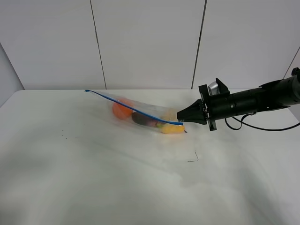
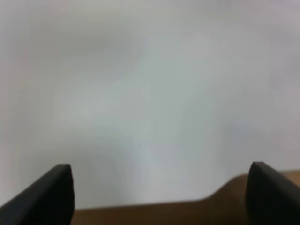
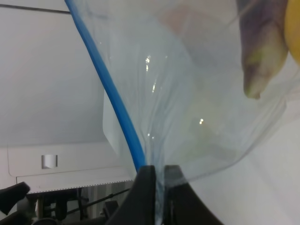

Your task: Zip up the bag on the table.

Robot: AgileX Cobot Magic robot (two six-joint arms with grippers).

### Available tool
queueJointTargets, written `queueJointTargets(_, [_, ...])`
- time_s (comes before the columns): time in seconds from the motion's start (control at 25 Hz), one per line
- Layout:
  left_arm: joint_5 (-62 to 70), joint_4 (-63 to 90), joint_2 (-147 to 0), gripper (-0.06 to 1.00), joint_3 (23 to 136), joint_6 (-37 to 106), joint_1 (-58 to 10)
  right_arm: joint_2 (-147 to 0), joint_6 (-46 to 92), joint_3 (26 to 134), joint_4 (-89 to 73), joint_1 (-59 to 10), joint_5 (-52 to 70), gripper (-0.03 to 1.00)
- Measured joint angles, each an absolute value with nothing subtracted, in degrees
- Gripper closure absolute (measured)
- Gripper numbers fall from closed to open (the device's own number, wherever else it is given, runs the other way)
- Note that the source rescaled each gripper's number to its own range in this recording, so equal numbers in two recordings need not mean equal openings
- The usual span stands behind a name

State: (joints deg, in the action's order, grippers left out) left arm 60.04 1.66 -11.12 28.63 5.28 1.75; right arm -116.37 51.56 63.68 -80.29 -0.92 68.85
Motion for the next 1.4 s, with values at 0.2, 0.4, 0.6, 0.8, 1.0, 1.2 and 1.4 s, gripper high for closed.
queueJointTargets(0.2, [60.1,1.7,-0.6,-0.06,28.6,5.3,1.8,-116.4,51.6,63.7,-79.6,-0.9,68.8,0.97])
queueJointTargets(0.4, [60.1,1.9,0.3,-0.06,28.6,5.0,1.5,-116.4,51.6,63.7,-78.8,-0.9,68.8,0.97])
queueJointTargets(0.6, [60.1,1.9,0.3,-0.06,28.6,4.9,1.5,-116.4,51.1,63.7,-78.4,-0.9,68.5,0.87])
queueJointTargets(0.8, [60.1,1.9,0.3,-0.06,28.6,4.9,1.5,-116.4,48.6,63.9,-75.5,-0.9,67.5,0.17])
queueJointTargets(1.0, [60.1,1.9,0.3,-0.06,28.6,4.8,1.5,-116.4,33.8,74.5,-52.9,-0.9,67.7,-0.02])
queueJointTargets(1.2, [60.1,1.9,0.3,-0.06,28.6,4.8,1.5,-116.3,14.2,90.9,-21.3,-0.9,68.7,-0.03])
queueJointTargets(1.4, [60.1,1.9,0.3,-0.06,28.6,4.8,1.5,-115.3,7.2,97.0,-8.5,-0.3,69.2,-0.03])
